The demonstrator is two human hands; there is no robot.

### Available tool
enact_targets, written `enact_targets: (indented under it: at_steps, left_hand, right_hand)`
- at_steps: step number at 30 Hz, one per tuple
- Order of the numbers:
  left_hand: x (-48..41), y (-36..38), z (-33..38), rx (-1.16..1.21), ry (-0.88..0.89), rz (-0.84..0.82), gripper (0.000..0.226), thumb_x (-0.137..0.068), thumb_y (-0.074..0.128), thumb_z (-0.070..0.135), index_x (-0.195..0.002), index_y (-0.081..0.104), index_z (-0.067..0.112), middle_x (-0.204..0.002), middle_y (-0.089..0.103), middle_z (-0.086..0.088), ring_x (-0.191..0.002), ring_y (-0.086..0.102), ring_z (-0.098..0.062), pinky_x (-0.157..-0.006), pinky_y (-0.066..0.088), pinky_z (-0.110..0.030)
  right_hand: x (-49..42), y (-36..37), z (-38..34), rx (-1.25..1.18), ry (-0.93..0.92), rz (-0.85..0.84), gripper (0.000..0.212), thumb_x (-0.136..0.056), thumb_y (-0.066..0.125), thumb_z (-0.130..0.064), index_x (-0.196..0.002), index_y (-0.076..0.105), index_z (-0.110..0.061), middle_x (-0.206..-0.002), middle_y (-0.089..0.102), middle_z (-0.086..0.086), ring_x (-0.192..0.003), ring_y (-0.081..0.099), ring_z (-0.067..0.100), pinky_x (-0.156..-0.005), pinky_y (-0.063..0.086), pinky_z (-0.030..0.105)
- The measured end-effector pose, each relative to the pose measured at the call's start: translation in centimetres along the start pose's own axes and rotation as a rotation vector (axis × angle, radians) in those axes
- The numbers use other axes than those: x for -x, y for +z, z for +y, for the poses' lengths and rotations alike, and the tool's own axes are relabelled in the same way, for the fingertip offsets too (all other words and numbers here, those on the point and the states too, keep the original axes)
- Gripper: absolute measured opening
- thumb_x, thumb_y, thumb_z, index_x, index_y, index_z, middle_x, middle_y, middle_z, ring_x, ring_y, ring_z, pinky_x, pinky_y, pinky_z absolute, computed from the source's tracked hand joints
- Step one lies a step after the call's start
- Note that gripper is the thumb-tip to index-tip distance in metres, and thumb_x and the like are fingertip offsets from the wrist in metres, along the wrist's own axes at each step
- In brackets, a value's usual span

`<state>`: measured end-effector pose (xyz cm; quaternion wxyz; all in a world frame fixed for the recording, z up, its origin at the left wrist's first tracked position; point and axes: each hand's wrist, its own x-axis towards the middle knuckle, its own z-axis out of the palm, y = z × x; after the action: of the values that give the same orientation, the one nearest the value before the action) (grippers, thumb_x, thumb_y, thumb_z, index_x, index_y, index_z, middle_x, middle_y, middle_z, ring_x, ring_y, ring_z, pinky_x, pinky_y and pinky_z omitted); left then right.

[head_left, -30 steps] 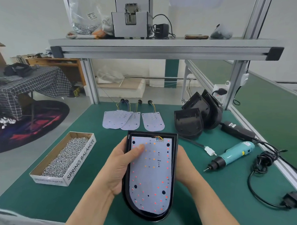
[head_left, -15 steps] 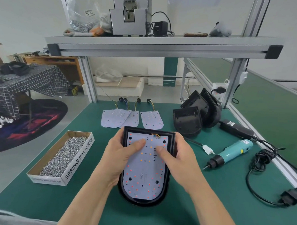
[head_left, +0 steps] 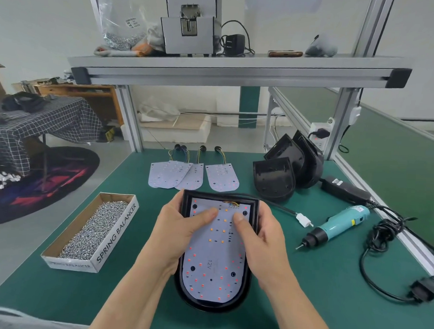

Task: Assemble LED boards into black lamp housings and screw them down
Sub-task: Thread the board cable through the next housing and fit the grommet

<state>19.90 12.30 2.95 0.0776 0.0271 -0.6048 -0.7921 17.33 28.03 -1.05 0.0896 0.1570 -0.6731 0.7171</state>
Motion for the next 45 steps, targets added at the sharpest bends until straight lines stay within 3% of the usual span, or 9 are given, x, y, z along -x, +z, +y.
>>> enact_targets:
  at_steps: [10,12,16,21,26,31,36,40,45]
  left_hand:
    - [-1.5,-2.0,0.5,-0.313,0.116,-0.159,0.018,-0.071,0.078,0.013,-0.081,0.068,0.025,-0.078,0.064,0.003,-0.073,0.058,-0.010,-0.069,0.047,-0.017]
    - [-1.9,-2.9,1.0,-0.507,0.184,-0.208,0.014,-0.073,0.074,0.015,-0.081,0.066,0.024,-0.073,0.059,0.003,-0.071,0.049,-0.011,-0.065,0.039,-0.020]
    - [-2.1,-4.3,0.9,-0.683,0.244,-0.325,0.018,-0.076,0.070,0.013,-0.091,0.064,0.024,-0.081,0.065,-0.008,-0.073,0.052,-0.013,-0.068,0.039,-0.028]
    - [-1.7,-6.2,0.3,-0.479,0.153,-0.403,0.026,-0.075,0.075,0.011,-0.091,0.066,0.029,-0.108,0.073,-0.006,-0.099,0.066,-0.017,-0.088,0.051,-0.027]
    - [-1.9,-8.5,-1.1,-0.311,0.057,-0.454,0.042,-0.073,0.062,-0.017,-0.090,0.065,0.021,-0.117,0.069,-0.009,-0.109,0.063,-0.022,-0.087,0.051,-0.034]
    - [-1.7,-9.9,-2.8,-0.015,0.000,-0.504,0.030,-0.070,0.087,0.003,-0.086,0.066,0.017,-0.109,0.066,-0.013,-0.105,0.064,-0.029,-0.084,0.056,-0.037]
    - [-1.9,-11.3,-5.6,0.335,-0.120,-0.548,0.039,-0.084,0.047,-0.024,-0.091,0.062,0.012,-0.119,0.061,-0.020,-0.106,0.063,-0.036,-0.087,0.056,-0.044]
    - [-2.7,-11.6,-6.0,0.240,-0.137,-0.378,0.026,-0.072,0.084,-0.004,-0.085,0.068,0.011,-0.118,0.066,-0.019,-0.096,0.068,-0.036,-0.079,0.061,-0.044]
    - [-3.3,-11.5,-5.8,0.138,-0.123,-0.248,0.039,-0.052,0.101,0.017,-0.081,0.076,0.015,-0.110,0.074,-0.010,-0.089,0.074,-0.026,-0.074,0.063,-0.035]
  right_hand:
    - [0.2,-0.9,-1.0,0.250,-0.221,-0.024,0.014,-0.097,0.057,-0.026,-0.104,0.057,-0.038,-0.080,0.061,-0.005,-0.067,0.050,0.026,-0.063,0.046,0.032]
    - [0.2,-1.3,-1.4,0.334,-0.299,-0.078,0.016,-0.098,0.059,-0.017,-0.106,0.057,-0.031,-0.085,0.060,-0.009,-0.072,0.050,0.015,-0.067,0.043,0.019]
    - [-0.1,-3.0,-1.8,0.165,-0.152,-0.336,0.020,-0.088,0.070,-0.029,-0.107,0.062,-0.028,-0.119,0.062,-0.010,-0.086,0.058,0.013,-0.082,0.047,0.024]
    - [-1.3,-4.4,-2.2,-0.122,0.104,-0.604,0.043,-0.099,0.049,-0.038,-0.140,0.056,-0.029,-0.144,0.055,-0.005,-0.109,0.062,0.018,-0.095,0.046,0.026]
    - [-2.5,-1.7,-2.0,0.413,-0.021,-0.687,0.064,-0.093,0.047,0.007,-0.140,0.055,-0.036,-0.127,0.054,-0.036,-0.088,0.057,-0.005,-0.083,0.042,0.011]
    - [-2.8,0.8,-1.0,0.609,-0.127,-0.725,0.045,-0.090,0.053,0.005,-0.129,0.063,-0.016,-0.129,0.052,-0.004,-0.100,0.049,-0.006,-0.093,0.040,0.015]
    - [-3.0,1.8,-0.1,0.577,-0.057,-0.741,0.022,-0.099,0.055,-0.013,-0.113,0.053,-0.029,-0.106,0.065,-0.005,-0.075,0.054,0.018,-0.077,0.046,0.032]
    - [-3.7,1.1,-0.4,0.504,-0.008,-0.664,0.021,-0.100,0.058,-0.024,-0.108,0.046,-0.039,-0.104,0.060,-0.007,-0.075,0.064,0.021,-0.072,0.049,0.029]
    - [-3.6,0.9,-0.2,0.236,0.130,-0.575,0.024,-0.098,0.054,0.004,-0.110,0.061,-0.016,-0.094,0.072,-0.006,-0.080,0.075,0.014,-0.081,0.059,0.029]
